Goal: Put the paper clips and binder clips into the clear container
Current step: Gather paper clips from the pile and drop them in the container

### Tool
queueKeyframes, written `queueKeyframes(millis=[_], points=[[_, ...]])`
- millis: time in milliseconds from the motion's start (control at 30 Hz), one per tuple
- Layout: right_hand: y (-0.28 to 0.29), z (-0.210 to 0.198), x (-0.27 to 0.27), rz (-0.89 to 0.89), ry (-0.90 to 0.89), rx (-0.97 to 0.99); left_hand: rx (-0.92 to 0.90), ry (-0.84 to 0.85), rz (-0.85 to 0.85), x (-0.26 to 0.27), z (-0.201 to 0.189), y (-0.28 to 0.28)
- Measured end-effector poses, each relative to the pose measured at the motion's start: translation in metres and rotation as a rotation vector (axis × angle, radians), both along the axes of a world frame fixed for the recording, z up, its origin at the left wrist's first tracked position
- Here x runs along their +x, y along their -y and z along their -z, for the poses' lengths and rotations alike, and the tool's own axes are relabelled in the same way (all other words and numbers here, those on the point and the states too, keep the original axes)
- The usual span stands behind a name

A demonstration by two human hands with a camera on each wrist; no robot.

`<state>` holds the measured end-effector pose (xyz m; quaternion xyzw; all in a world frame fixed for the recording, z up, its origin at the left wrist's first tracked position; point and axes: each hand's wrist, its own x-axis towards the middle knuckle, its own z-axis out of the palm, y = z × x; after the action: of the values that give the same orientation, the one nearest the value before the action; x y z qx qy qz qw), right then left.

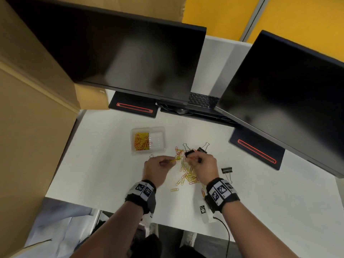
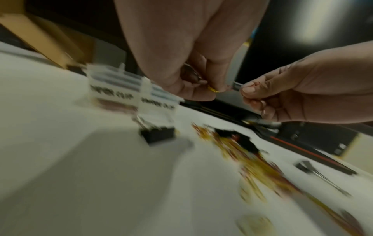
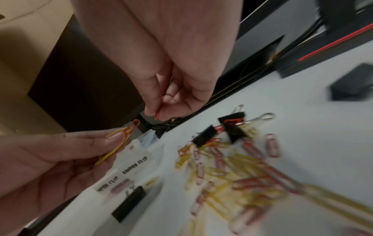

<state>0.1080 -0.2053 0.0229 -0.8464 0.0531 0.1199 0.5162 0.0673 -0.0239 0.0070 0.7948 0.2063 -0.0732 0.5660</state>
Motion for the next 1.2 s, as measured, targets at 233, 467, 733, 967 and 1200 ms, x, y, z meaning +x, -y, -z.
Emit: queueKeyframes(millis=[233,467,733,967,1200], points=[[-0.086,-0.010,0.043,-0.119,-0.045,0.064,0.108,0.047,-0.215,0.034,-0.016,-0.078],[-0.146,-0.001,0.065,-0.207,-0.051,-0.009,0.162,-0.005,-0.234,0.057,-0.008,-0.111],[-0.150,0.001,0.065,-0.320,-0.062,-0.058,0.213,0.014,-0.280,0.055,-0.015,-0.114],[-0.106,-0.005,0.044,-0.263,-0.048,0.031,0.180,0.139,-0.234,0.041,-0.027,-0.076],[0.012,0.006,-0.005,-0.136,0.011,-0.181,0.137,0.158,0.247,0.011,-0.015,-0.007]])
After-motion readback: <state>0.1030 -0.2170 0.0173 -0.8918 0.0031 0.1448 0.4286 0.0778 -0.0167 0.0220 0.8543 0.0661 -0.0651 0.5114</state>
